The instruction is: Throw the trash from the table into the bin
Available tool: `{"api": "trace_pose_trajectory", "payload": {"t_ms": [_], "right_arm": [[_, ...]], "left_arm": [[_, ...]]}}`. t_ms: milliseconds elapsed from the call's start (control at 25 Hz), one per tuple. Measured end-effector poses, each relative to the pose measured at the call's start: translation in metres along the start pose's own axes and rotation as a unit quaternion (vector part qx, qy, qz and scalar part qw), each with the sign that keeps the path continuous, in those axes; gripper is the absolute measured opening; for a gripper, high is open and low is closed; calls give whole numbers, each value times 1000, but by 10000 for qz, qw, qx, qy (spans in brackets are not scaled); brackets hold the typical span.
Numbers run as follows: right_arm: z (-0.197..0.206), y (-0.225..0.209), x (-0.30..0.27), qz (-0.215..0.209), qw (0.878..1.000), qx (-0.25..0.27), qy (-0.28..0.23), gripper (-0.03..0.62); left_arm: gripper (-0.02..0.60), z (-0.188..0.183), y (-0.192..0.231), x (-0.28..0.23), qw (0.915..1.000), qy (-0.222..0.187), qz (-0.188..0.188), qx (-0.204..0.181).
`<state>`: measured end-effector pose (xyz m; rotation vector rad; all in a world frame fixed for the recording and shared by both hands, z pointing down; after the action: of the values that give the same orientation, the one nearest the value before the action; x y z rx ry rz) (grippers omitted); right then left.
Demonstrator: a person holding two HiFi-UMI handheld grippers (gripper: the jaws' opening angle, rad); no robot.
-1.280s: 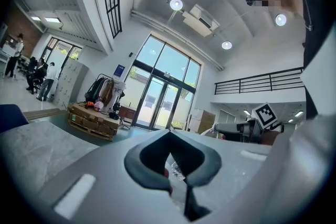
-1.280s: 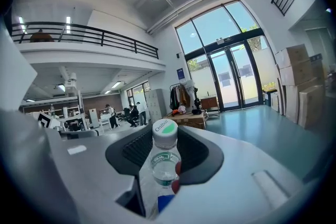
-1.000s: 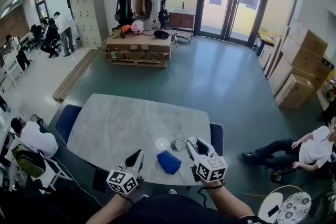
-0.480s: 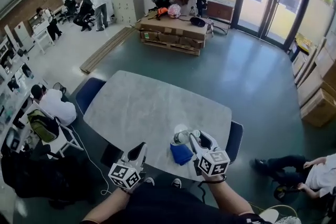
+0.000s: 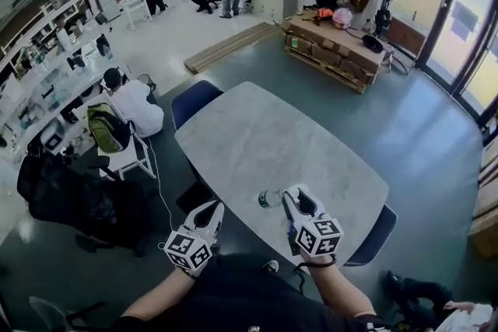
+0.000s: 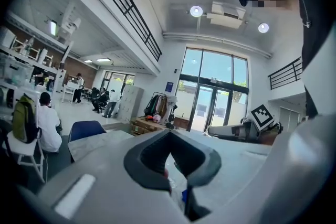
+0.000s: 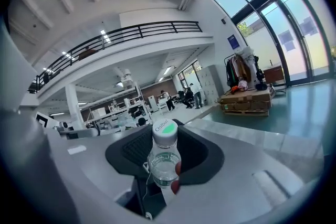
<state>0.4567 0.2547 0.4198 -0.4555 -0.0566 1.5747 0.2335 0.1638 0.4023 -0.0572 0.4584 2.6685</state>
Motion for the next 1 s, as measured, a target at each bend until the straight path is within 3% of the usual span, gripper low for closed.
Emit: {"api": "trace_pose_trajectory", "payload": {"t_ms": [360,560,800,1000], "right_arm": [[-4,87,-68,-299,9988,326,215,172],[11,128,-104,-173,9985,412,312,173],[15,216,-173,-220,9977,449,453,172],[21,296,-235,-422,9959,610,524,172]], "left_arm": [[2,-15,92,54,9984,-292,-430,204],[2,-19,139,75,9987,-376,-265,204],[1,-56,235,127,9984,-454,-329,49],[2,-74,321,185,9961,-600,-649,-8]]}}
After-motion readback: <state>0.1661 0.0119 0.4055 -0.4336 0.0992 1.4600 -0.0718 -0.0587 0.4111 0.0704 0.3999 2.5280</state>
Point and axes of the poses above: the fingertips, and each gripper's own axes: x backward along the fingers, y to its left, z out of its underside, the point moved 4 cm from there along x, backward along the fingers, and after that the axes turned 3 degrees about x, right-handed, at the moved point
